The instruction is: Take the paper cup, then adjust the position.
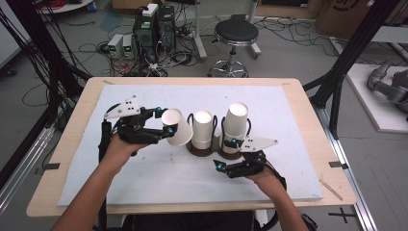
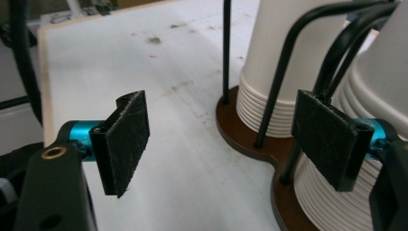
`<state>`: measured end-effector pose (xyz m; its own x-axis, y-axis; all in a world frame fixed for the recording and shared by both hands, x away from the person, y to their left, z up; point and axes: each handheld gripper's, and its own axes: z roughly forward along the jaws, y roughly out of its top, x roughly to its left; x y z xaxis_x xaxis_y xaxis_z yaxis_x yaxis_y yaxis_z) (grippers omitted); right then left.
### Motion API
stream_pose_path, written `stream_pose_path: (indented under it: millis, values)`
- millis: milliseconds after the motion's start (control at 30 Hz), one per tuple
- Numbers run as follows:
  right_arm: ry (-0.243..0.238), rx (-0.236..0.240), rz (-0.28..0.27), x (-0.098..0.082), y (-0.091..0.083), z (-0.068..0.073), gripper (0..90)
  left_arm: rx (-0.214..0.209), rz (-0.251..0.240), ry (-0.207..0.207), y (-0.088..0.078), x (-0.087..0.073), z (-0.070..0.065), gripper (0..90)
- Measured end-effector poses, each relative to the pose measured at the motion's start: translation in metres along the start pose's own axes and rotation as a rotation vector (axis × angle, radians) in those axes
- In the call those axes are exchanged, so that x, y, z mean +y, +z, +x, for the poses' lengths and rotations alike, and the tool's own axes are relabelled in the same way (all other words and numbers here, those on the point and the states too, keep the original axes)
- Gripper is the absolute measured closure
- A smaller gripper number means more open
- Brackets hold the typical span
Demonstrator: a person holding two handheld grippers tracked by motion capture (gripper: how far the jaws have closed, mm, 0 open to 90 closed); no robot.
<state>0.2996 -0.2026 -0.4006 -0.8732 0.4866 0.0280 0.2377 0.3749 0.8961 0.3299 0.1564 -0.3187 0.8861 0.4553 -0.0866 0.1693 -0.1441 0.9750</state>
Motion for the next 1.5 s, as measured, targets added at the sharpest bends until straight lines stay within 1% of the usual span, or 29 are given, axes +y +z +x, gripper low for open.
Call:
stream_pose_path:
  millis: [133, 200, 233, 333, 367, 500, 633, 700, 833, 900, 1067, 1167, 1300, 1400, 1500]
  values:
    - [-0.013, 0.031, -0.038, 0.001, -0.003, 0.001, 21.6, -0.008, 0.002, 0.003, 0.0, -0.004, -0.004, 34.5]
    - [-0.02, 0.044, -0.038, 0.002, -0.003, 0.002, 21.5, -0.015, 0.006, 0.003, 0.001, -0.008, -0.006, 34.5]
    - [-0.016, 0.05, -0.036, 0.002, -0.004, 0.002, 21.6, -0.017, 0.008, 0.002, 0.001, -0.009, -0.007, 34.5]
    - [-0.022, 0.073, 0.002, 0.003, -0.005, 0.004, 21.1, -0.025, 0.018, 0.003, 0.002, -0.015, -0.008, 34.5]
    - [-0.02, 0.091, 0.009, 0.003, -0.004, 0.005, 19.7, -0.027, 0.019, 0.0, 0.003, -0.017, -0.009, 34.5]
    - [-0.009, 0.099, 0.0, 0.004, -0.005, 0.005, 19.6, -0.038, 0.022, 0.0, 0.004, -0.024, -0.014, 34.5]
    - [-0.012, 0.106, -0.04, 0.005, -0.008, 0.008, 19.6, -0.051, 0.023, -0.003, 0.007, -0.03, -0.021, 34.5]
    - [-0.016, 0.119, -0.064, 0.006, -0.009, 0.009, 19.6, -0.057, 0.024, -0.001, 0.01, -0.032, -0.024, 34.5]
    - [-0.026, 0.127, -0.084, 0.008, -0.006, 0.011, 19.6, -0.074, 0.03, 0.0, 0.017, -0.035, -0.028, 34.5]
    - [-0.026, 0.133, -0.093, 0.008, -0.004, 0.011, 19.7, -0.084, 0.034, -0.007, 0.023, -0.038, -0.03, 34.5]
    - [-0.028, 0.141, -0.103, 0.009, 0.0, 0.011, 19.7, -0.112, 0.037, -0.002, 0.032, -0.042, -0.035, 34.5]
    - [-0.034, 0.153, -0.104, 0.01, 0.004, 0.014, 19.7, -0.14, 0.037, -0.001, 0.037, -0.043, -0.039, 34.5]
    - [-0.051, 0.176, -0.089, 0.011, 0.011, 0.019, 19.6, -0.17, 0.034, 0.008, 0.043, -0.042, -0.045, 34.5]
    - [-0.05, 0.181, -0.087, 0.011, 0.012, 0.02, 19.6, -0.188, 0.035, 0.012, 0.046, -0.042, -0.047, 34.6]
    - [-0.054, 0.188, -0.086, 0.011, 0.015, 0.02, 19.6, -0.197, 0.034, 0.015, 0.048, -0.04, -0.05, 34.6]
